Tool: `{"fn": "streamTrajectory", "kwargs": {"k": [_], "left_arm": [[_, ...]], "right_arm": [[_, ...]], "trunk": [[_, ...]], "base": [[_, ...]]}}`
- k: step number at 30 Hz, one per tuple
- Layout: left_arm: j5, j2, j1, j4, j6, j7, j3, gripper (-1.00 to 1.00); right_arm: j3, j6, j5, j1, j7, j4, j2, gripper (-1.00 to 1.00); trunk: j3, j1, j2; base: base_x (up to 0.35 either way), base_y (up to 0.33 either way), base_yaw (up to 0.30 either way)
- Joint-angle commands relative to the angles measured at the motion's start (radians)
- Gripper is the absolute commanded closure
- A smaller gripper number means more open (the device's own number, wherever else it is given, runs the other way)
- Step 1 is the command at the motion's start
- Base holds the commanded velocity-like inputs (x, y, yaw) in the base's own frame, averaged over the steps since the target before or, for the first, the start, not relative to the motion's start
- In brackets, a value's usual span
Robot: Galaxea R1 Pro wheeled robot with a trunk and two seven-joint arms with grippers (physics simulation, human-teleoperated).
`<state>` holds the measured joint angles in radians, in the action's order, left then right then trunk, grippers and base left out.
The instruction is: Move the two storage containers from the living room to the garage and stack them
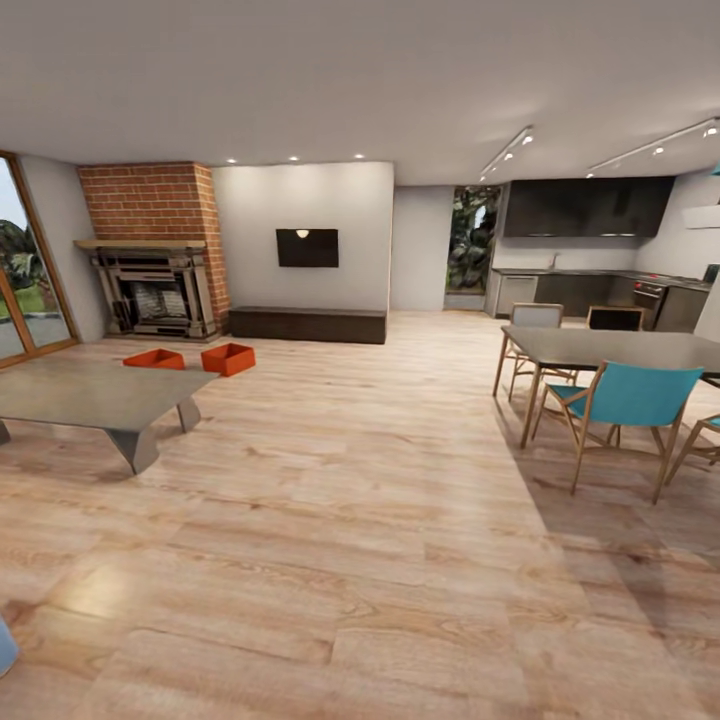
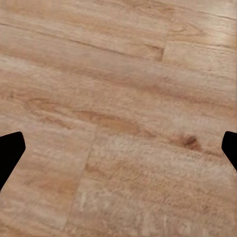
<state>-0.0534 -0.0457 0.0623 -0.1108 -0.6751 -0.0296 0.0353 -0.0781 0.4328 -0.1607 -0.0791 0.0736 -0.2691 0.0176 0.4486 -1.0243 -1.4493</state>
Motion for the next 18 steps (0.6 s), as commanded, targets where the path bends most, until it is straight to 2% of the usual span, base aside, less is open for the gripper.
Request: {"fn": "streamTrajectory", "kwargs": {"k": [1,18], "left_arm": [[-0.002,0.000,0.001,0.001,-0.003,0.000,0.002,-1.00],[-0.002,-0.002,0.001,0.001,-0.002,0.000,0.002,-1.00]], "right_arm": [[-0.008,0.001,-0.003,-0.001,0.008,0.001,0.001,-1.00],[-0.008,0.001,-0.003,-0.001,0.008,0.001,0.001,-1.00]], "trunk": [[0.001,-0.001,0.000],[0.001,-0.001,0.000]], "base": [[0.329,0.000,0.000],[0.329,0.000,0.000]]}}
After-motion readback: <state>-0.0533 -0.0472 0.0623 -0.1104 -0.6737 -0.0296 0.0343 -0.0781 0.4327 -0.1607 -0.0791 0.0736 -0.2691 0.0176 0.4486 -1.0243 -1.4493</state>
